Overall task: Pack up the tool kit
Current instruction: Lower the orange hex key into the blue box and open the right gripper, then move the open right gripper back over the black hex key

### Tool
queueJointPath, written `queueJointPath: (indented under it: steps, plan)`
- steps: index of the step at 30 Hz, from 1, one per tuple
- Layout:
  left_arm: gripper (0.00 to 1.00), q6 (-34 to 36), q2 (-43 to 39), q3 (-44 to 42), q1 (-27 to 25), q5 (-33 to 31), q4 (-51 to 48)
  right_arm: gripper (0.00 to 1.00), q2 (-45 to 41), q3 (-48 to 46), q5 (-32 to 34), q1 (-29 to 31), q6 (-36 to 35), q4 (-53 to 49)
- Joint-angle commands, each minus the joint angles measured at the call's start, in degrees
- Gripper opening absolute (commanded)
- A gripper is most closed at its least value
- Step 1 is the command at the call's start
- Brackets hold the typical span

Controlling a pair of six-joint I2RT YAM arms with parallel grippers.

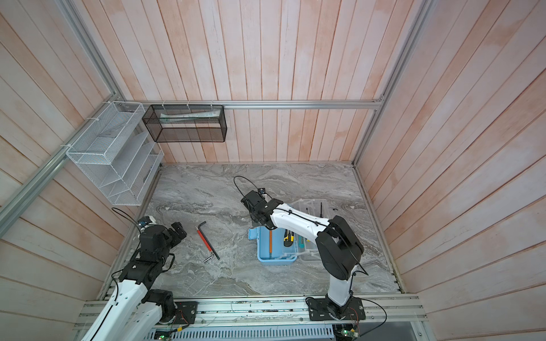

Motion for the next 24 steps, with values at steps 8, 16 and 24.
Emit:
queueJointPath:
  steps: [8,16,24]
  plan:
    - [1.00,0.34,-1.24,0.91,0.33,-0.03,-0.14,0.28,9.27,9.88,-22.43,7.89,-14.30,10.85]
    - [1.00,0.47,-3.42,0.65,0.27,-1.23,-1.02,0.26,22.49,20.30,-26.44,10.77,-17.34,10.41]
    - [1.00,0.16,-3.47,0.73,0.32,-1.77,-1.36,0.24,30.33,26.64,-24.76,12.00,-18.45,8.62]
